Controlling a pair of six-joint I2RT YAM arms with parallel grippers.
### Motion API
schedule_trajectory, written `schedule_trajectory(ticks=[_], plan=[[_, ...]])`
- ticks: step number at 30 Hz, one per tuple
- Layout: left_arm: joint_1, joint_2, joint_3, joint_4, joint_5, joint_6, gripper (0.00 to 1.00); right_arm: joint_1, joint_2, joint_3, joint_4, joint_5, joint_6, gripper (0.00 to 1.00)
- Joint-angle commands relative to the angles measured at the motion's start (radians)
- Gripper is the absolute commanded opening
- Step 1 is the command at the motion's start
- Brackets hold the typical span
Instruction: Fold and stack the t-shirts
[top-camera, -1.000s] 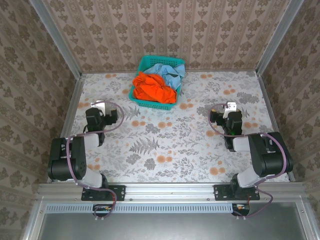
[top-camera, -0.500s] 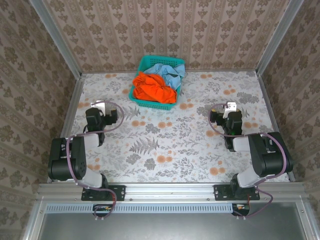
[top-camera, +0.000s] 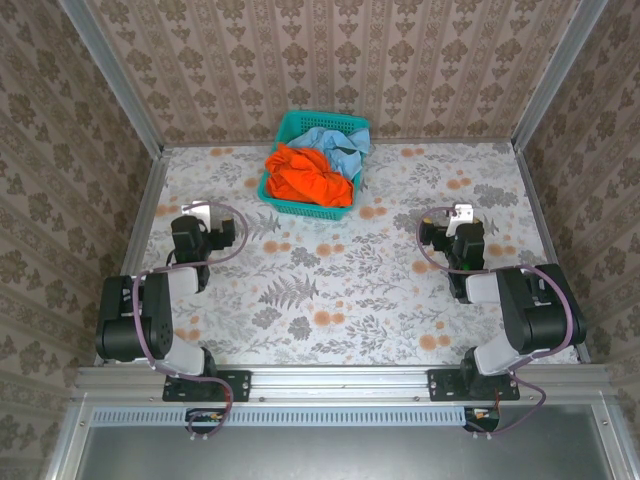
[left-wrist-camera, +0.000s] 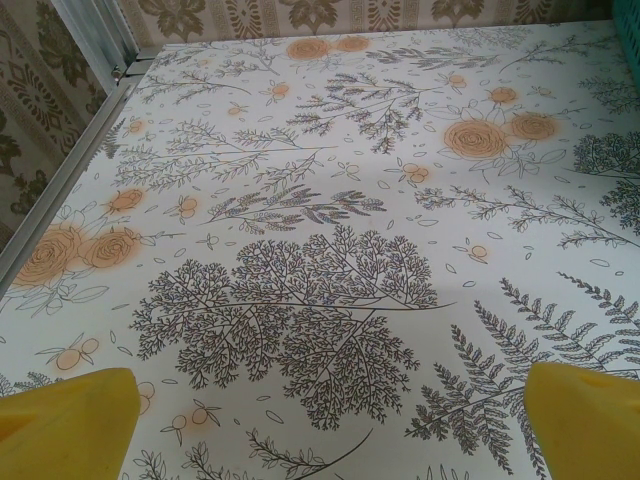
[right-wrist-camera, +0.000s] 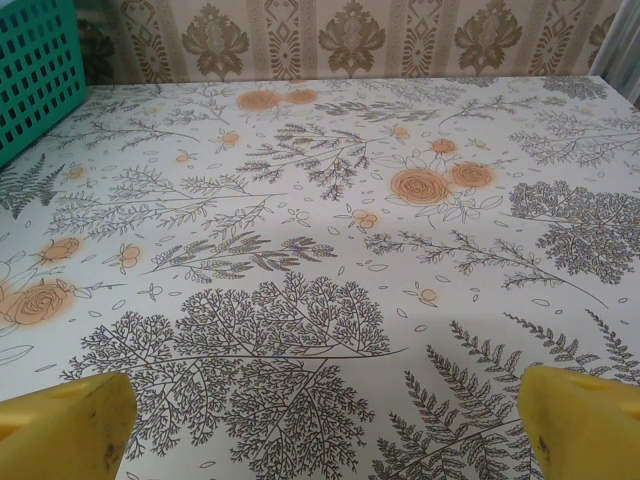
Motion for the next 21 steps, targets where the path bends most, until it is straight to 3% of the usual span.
schedule_trajectory(ticks=[1, 4, 6, 11, 13, 16, 18, 20, 21], plan=[[-0.005, 0.01, -0.006, 0.025, 0.002, 0.017, 1.0, -0.001, -0.002, 0.014, -0.019, 0.018, 0.011, 1.0], [-0.006, 0.008, -0.008, 0.027, 0.002, 0.017, 1.0, 0.001, -0.004, 0.011, -0.015, 0.021, 0.011, 1.0], [-0.022, -0.024, 0.016, -0.028, -0.074, 0.015, 1.0, 0.022, -0.052, 0.015, -0.056, 0.101, 0.012, 1.0], [-0.033, -0.186, 0.172, -0.348, -0.175, -0.053, 1.0, 0.029, -0.316, 0.128, -0.487, 0.183, 0.099, 1.0], [-0.014, -0.234, 0.223, -0.402, -0.139, -0.112, 1.0, 0.028, -0.427, 0.153, -0.616, 0.193, 0.174, 1.0], [0.028, -0.272, 0.299, -0.43, -0.013, -0.259, 1.0, 0.02, -0.579, 0.193, -0.822, 0.167, 0.322, 1.0], [0.048, -0.289, 0.318, -0.409, -0.022, -0.422, 1.0, 0.007, -0.637, 0.225, -0.915, 0.102, 0.395, 1.0], [0.077, -0.267, 0.378, -0.518, -0.087, -0.651, 1.0, -0.012, -0.654, 0.258, -0.98, 0.019, 0.485, 1.0], [0.083, -0.25, 0.404, -0.548, -0.069, -0.685, 1.0, -0.013, -0.65, 0.276, -1.003, -0.027, 0.507, 1.0]])
